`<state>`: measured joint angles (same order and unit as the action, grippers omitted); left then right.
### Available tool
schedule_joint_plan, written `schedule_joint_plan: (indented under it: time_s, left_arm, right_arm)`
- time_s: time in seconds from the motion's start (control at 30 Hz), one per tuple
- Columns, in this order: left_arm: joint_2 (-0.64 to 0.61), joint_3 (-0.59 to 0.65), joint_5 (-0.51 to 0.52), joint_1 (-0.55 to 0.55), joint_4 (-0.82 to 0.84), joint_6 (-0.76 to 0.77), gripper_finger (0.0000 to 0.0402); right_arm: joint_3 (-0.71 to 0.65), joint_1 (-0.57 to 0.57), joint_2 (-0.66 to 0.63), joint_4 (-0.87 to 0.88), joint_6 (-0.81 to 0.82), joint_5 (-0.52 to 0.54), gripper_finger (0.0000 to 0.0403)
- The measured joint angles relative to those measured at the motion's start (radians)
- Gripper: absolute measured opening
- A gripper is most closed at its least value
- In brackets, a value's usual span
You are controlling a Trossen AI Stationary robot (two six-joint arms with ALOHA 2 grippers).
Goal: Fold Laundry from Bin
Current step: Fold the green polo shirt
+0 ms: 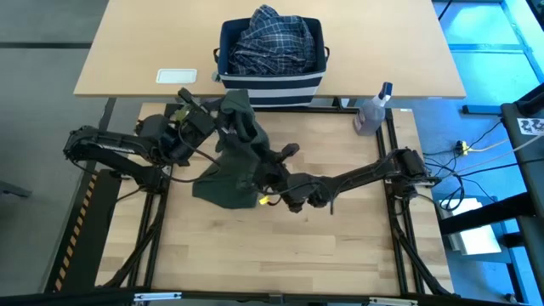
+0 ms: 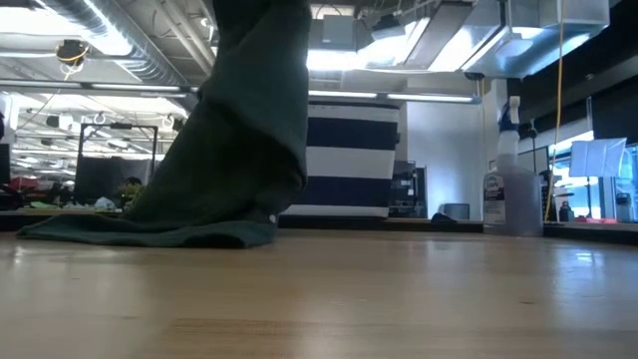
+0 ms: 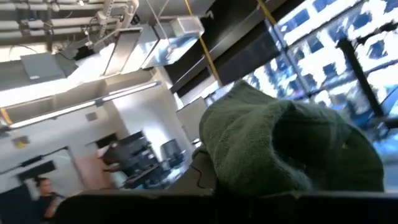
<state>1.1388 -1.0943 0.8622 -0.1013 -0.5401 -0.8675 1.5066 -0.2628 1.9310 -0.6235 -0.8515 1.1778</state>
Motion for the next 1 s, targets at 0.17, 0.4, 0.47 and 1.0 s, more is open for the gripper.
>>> schedule_joint_plan:
  time_s: [0.17,0.4,0.47,1.0]
  left_arm:
    - [-0.044,0.000,0.088,-0.037,0.034,-0.073,0.0000]
    - [-0.084,0.000,0.201,-0.097,0.061,-0.187,0.0000]
    - [-0.089,0.000,0.218,-0.115,0.076,-0.230,0.0000]
    - [-0.085,0.000,0.160,-0.061,0.171,-0.327,0.0000]
  right_arm:
    - [0.000,-0.037,-0.091,0.100,-0.087,0.062,0.0005]
    - [0.000,-0.045,-0.307,0.548,0.178,0.034,0.0002]
    - [0.000,-0.041,-0.384,0.721,0.329,-0.023,0.0002]
    - [0.000,0.250,-0.670,1.016,0.478,-0.284,0.0000]
